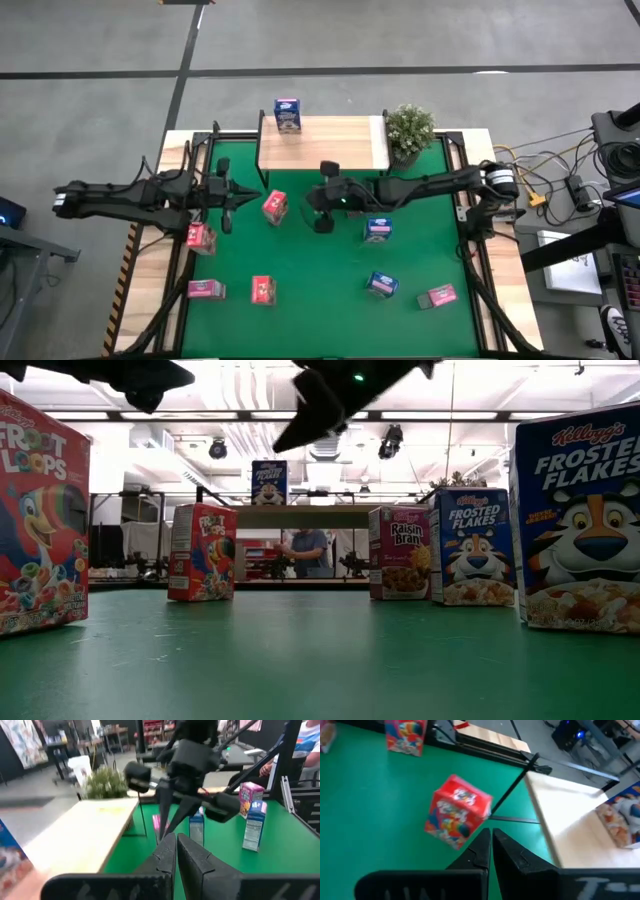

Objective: Stack cereal on shelf
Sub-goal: Put the top red cereal box on the shelf

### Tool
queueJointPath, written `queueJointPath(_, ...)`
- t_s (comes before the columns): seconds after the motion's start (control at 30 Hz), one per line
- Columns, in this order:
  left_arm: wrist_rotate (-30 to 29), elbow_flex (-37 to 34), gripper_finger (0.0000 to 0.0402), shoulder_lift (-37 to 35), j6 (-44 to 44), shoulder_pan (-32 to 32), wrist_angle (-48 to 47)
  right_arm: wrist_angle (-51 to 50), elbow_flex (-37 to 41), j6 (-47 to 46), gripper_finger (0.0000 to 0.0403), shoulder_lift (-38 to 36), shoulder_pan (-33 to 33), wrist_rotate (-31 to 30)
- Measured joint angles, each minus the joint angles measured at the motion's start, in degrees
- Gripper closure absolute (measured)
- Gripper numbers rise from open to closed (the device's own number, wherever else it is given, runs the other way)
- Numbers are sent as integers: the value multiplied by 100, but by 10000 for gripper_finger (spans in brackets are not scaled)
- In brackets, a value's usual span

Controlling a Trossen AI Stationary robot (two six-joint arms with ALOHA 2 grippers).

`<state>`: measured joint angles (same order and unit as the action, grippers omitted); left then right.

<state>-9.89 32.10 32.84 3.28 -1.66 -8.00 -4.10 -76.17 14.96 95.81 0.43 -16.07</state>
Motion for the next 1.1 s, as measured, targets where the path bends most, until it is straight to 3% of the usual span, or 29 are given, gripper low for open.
queueJointPath(0.57,2,103,402,905,-1785,-1,-161,2939,3140,684,394,-2050,78,150)
queueJointPath(0.8,10,563,402,1263,-2177,-1,-637,3021,3718,948,394,-3064,67,149)
queueJointPath(1.1,171,1572,402,1894,-2908,-1,-2330,3267,4400,923,394,-4045,67,149)
